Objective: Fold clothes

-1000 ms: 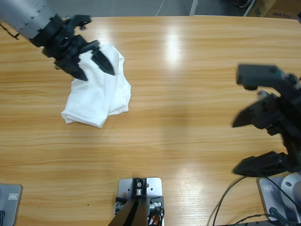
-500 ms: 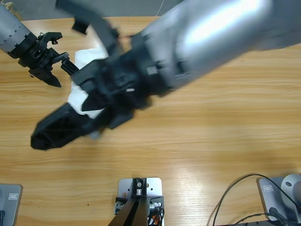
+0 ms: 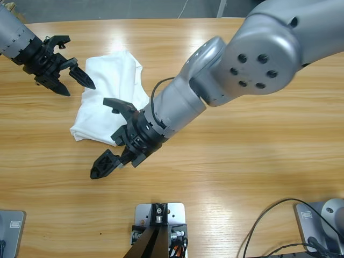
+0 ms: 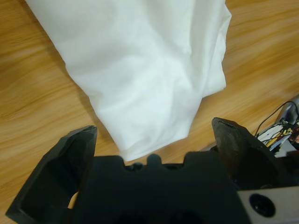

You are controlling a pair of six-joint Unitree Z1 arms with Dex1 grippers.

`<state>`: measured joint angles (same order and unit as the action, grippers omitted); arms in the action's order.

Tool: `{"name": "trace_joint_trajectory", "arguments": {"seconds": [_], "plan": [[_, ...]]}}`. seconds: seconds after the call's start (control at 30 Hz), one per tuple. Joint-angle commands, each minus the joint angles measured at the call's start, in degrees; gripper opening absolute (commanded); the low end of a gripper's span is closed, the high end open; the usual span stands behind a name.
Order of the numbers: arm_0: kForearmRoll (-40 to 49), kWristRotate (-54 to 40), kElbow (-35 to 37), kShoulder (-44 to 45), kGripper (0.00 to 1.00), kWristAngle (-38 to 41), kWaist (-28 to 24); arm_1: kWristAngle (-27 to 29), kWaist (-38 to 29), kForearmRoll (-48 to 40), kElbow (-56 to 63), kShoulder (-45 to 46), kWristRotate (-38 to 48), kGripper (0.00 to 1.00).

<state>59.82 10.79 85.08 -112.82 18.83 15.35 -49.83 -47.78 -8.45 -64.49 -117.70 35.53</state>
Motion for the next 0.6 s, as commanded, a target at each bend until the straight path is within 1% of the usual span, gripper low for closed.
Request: {"name": "trace_joint_trajectory", "arguments": {"seconds": [0.03, 0.2, 0.27, 0.37, 0.47, 0.53, 0.6], "plan": [[-0.58, -0.76, -1.56, -3.19, 0.95, -0.55, -0.46, -1.15, -0.56, 0.72, -2.34, -7.55, 1.03, 0.908], [-0.58, -0.95, -1.88, -3.46, 0.95, -0.48, -0.18, -0.61, -0.47, 0.73, -5.56, -9.62, 1.93, 0.908], [-0.58, -0.95, -2.04, -3.37, 0.95, -0.53, -0.15, 3.96, 0.41, 1.35, -5.71, -8.56, 2.44, 0.899], [-0.49, -1.04, -2.27, -3.19, 0.95, -0.55, -0.15, 12.44, 1.76, 3.55, -4.47, -6.33, 3.97, 0.895], [-0.49, -1.13, -2.37, -3.19, 0.95, -0.55, -0.15, 17.94, 2.25, 4.07, -2.36, -4.63, 6.09, 0.899], [-0.49, -1.13, -2.37, -3.19, 0.95, -0.55, -0.15, 19.57, 2.25, 2.77, -1.5, -4.14, 7.01, 0.913], [-0.49, -1.13, -2.37, -3.23, 0.95, -0.55, -0.15, 20.24, 2.25, -1.73, -1.0, -4.12, 9.63, 0.918]]}}
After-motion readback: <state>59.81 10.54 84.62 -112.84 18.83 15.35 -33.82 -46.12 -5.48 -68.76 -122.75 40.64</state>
